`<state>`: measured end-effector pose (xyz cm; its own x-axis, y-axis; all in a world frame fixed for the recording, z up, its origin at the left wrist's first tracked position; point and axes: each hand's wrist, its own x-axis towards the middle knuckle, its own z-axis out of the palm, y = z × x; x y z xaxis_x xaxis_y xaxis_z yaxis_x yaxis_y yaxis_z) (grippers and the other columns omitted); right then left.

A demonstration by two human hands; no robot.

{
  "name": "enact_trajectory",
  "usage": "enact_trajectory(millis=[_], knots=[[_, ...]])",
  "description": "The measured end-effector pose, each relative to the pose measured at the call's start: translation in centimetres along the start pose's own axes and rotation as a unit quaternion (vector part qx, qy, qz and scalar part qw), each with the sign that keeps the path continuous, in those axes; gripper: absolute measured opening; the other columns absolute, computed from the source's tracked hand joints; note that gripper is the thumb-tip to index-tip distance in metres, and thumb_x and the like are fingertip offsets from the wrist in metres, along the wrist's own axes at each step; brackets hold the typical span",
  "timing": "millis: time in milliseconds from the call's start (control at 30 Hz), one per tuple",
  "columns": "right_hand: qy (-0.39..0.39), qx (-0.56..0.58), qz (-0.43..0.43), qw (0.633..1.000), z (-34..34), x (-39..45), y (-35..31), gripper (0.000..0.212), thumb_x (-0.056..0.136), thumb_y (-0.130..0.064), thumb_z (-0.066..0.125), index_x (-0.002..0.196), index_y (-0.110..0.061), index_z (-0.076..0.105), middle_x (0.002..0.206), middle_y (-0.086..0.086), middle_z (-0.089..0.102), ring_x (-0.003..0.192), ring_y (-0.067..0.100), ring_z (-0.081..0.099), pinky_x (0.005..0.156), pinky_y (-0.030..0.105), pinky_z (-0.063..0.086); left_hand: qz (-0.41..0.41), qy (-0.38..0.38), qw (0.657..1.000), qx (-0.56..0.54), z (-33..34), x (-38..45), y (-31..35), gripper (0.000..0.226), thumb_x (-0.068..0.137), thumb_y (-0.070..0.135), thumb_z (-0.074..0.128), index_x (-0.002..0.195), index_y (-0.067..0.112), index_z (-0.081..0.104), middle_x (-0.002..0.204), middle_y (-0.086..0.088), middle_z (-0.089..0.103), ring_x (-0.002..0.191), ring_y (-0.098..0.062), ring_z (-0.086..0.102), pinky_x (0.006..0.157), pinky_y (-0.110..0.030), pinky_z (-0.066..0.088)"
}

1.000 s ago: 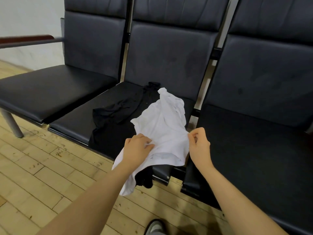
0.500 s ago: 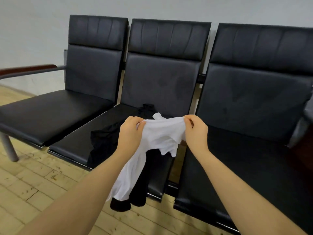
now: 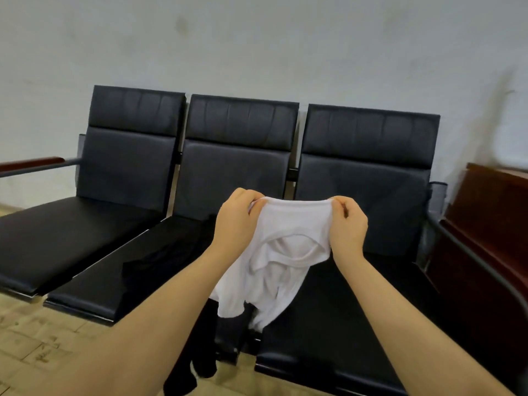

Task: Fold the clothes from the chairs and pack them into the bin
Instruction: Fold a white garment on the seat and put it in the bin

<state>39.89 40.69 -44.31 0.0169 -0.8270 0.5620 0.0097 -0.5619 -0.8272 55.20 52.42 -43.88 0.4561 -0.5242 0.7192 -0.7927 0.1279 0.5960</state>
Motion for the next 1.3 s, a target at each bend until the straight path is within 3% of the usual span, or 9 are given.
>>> enact_trajectory(millis=[100,200,333,667,867,967,1067,1167,1300], knots=[[0.029,-0.019,-0.006,0.999,-3.5,0.9,-1.0,0.019,0.096,-0.009,0.046,0.091,-0.014,0.064,0.084,-0.007,0.061,0.078,0.001,0.055,0.067,0.011,0.041,0.011,-0.017,0.999,-0.029,1.5,0.2,2.7,0.014,0.095,0.016,0.052,0.095,0.01,0.065,0.094,0.0,0.058,0.08,-0.004,0.052,0.07,-0.005,0.039],[0.054,-0.056,-0.029,0.997,-7.0,2.1,-2.0,0.018,0.097,-0.012,0.045,0.092,-0.016,0.062,0.087,-0.005,0.06,0.077,-0.001,0.053,0.065,0.007,0.039,0.027,-0.013,0.999,-0.039,2.9,0.9,5.4,0.016,0.097,0.018,0.05,0.097,0.012,0.064,0.096,0.0,0.056,0.081,-0.006,0.052,0.069,-0.009,0.04],[0.079,-0.147,-0.052,0.985,-10.8,3.2,-2.6,0.02,0.099,-0.02,0.043,0.099,-0.017,0.063,0.094,-0.001,0.062,0.085,0.013,0.057,0.073,0.025,0.044,0.055,-0.013,0.998,-0.026,4.4,1.5,8.8,0.018,0.098,0.023,0.049,0.099,0.014,0.065,0.094,0.003,0.051,0.082,-0.015,0.053,0.07,-0.03,0.044],[0.034,-0.372,0.019,0.927,-17.7,-1.0,2.5,0.022,0.097,-0.016,0.044,0.089,-0.015,0.065,0.085,0.0,0.061,0.076,0.019,0.059,0.076,0.041,0.053,0.072,-0.178,0.98,0.052,10.0,-5.3,8.2,0.024,0.098,0.03,0.048,0.104,0.018,0.067,0.094,0.001,0.052,0.08,-0.016,0.053,0.069,-0.033,0.044],[-0.073,-0.422,0.101,0.898,-19.0,-6.5,10.0,0.02,0.097,-0.015,0.042,0.086,-0.012,0.058,0.1,0.009,0.054,0.078,0.026,0.055,0.079,0.047,0.049,-0.002,-0.297,0.953,0.055,14.1,-12.5,3.7,0.021,0.095,0.031,0.051,0.096,0.018,0.068,0.097,0.007,0.052,0.081,-0.011,0.055,0.073,-0.029,0.047],[-0.161,-0.398,0.151,0.891,-18.5,-9.8,13.8,0.027,0.102,-0.025,0.033,0.114,-0.015,0.054,0.124,0.008,0.055,0.103,0.026,0.056,0.094,0.043,0.044,-0.052,-0.375,0.925,0.029,16.0,-15.5,1.4,0.027,0.098,0.03,0.045,0.116,0.018,0.062,0.115,0.009,0.057,0.103,-0.017,0.058,0.089,-0.035,0.047],[-0.252,-0.435,0.165,0.849,-18.0,-11.6,16.7,0.048,0.104,-0.035,0.022,0.149,-0.02,0.025,0.155,0.005,0.027,0.14,0.025,0.028,0.115,0.038,0.021,-0.04,-0.475,0.875,0.079,17.9,-17.8,-1.1,0.045,0.102,0.037,0.032,0.144,0.023,0.036,0.148,0.001,0.039,0.133,-0.019,0.039,0.108,-0.034,0.031],[-0.286,-0.481,0.157,0.813,-17.8,-11.0,18.2,0.049,0.104,-0.036,0.016,0.151,-0.024,0.017,0.159,0.001,0.015,0.146,0.022,0.013,0.117,0.036,0.008,-0.029,-0.493,0.858,0.142,19.3,-18.4,-2.5,0.051,0.102,0.043,0.021,0.15,0.025,0.02,0.157,0.008,0.014,0.144,-0.009,0.012,0.116,-0.033,0.007],[-0.308,-0.495,0.14,0.8,-17.4,-8.5,20.3,0.048,0.104,-0.034,0.016,0.151,-0.028,0.015,0.159,-0.004,0.015,0.146,0.017,0.012,0.117,0.036,0.006,-0.036,-0.48,0.859,0.176,20.6,-17.9,-3.0,0.051,0.103,0.041,0.017,0.151,0.024,0.014,0.158,0.007,0.007,0.145,-0.009,0.004,0.116,-0.034,0.0]])
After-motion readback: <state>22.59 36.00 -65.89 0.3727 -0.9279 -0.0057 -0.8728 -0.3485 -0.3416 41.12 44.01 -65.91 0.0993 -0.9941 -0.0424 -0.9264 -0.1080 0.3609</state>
